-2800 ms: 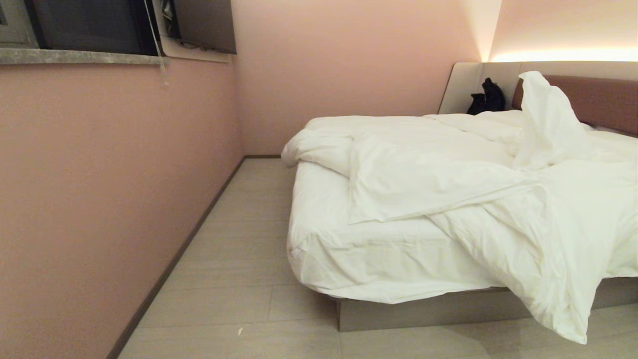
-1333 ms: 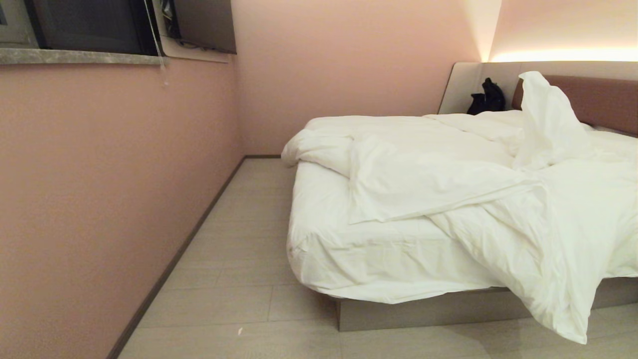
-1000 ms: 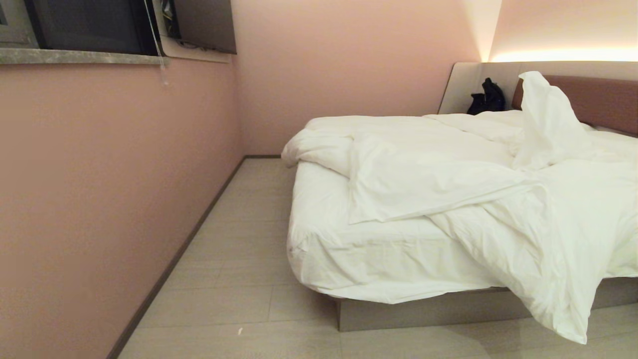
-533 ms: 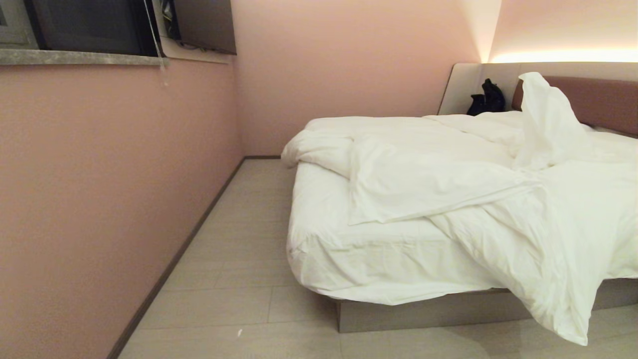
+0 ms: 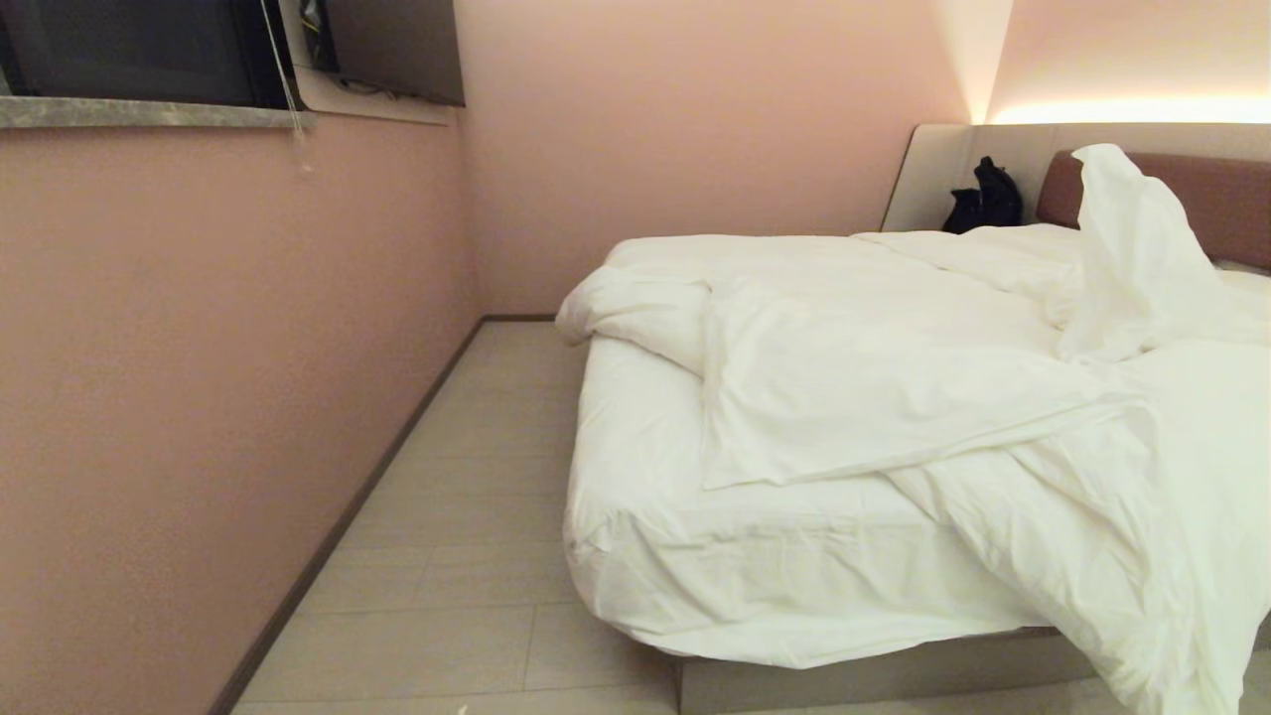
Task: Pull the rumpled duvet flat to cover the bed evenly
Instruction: Hold the folded corner of the quilt
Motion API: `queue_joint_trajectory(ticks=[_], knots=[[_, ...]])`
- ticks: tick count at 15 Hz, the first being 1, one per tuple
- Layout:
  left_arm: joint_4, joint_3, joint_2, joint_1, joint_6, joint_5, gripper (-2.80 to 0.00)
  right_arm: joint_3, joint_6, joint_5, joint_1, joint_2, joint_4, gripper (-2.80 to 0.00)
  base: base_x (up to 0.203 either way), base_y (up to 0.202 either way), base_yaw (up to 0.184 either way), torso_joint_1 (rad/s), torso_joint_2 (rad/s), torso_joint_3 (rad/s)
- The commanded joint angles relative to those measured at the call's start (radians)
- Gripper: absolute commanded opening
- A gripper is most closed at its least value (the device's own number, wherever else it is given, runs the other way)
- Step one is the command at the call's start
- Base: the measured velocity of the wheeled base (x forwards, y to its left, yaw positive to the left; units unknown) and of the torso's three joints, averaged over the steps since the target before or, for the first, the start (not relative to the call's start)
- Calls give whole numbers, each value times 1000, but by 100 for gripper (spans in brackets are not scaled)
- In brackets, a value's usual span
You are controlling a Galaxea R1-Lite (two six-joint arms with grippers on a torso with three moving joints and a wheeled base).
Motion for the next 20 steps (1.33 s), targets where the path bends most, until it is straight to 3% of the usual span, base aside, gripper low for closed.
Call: queue_joint_trajectory(ticks=[1,20], knots=[[1,1,0,0,-2,0,-280,0,-1,0,0,-1,-1,-280,140,0,7,10,0,0],[1,1,0,0,-8,6,-280,0,-1,0,0,-1,-1,-280,3,0,0,1,0,0]])
